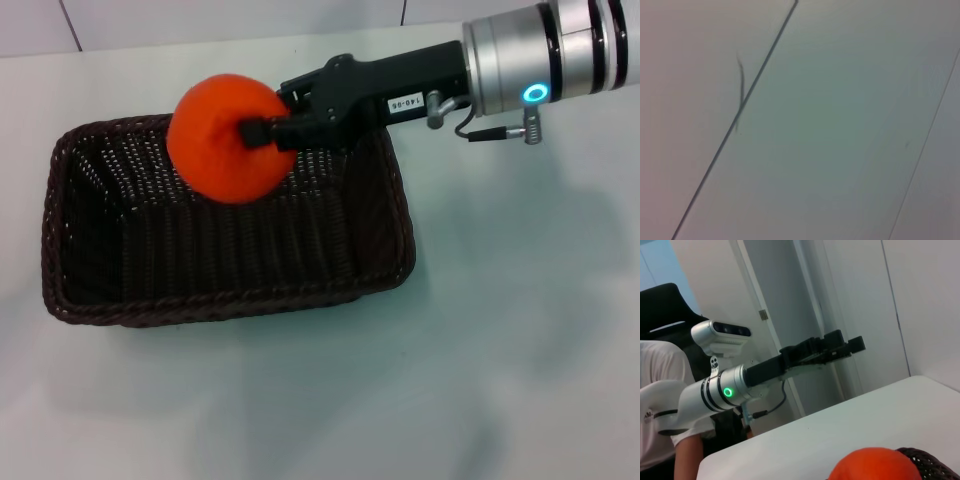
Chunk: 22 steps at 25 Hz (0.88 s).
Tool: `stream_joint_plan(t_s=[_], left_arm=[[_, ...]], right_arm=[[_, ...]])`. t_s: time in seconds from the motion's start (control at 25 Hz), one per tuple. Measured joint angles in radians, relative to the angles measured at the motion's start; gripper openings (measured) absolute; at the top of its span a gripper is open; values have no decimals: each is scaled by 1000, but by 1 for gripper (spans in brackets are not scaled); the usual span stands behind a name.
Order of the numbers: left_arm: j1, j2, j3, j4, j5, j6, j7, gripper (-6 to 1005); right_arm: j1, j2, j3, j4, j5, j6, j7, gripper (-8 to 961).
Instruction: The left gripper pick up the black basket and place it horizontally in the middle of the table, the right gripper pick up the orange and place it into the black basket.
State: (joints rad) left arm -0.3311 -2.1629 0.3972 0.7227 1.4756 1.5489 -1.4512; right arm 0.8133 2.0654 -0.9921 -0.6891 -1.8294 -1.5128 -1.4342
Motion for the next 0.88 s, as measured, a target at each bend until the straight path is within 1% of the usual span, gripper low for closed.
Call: stream_joint_plan(t_s=[0.12,0.36,0.48,0.52,0.56,0.68,0.76,0.88], left_arm=[[2,0,0,0,-3,6,0,900],[3,0,-1,0,-3,10,0,900],[3,0,-2,0,-7,10,0,900],[3,0,-2,0,-10,10,0,900],[3,0,-8,0,-16,10,1,900],[4,0,-23,-5,-28,11,11,900],[5,0,-27,-10,-36,11,21,900],[20,-2,-56,-65,-109,18,125,900]], right_arm=[[-3,1,4,-1,0,0,0,212],[-22,1,34,-5,8,0,-7,482],[-34,1,62,-7,9,0,-16,664],[-48,4,96,-8,22,-4,-35,725],[-48,4,96,-8,22,-4,-35,732],[-83,7,151,-2,85,-7,-92,754],[-128,13,181,1,168,5,-160,768],[-201,23,211,52,344,23,-336,790]])
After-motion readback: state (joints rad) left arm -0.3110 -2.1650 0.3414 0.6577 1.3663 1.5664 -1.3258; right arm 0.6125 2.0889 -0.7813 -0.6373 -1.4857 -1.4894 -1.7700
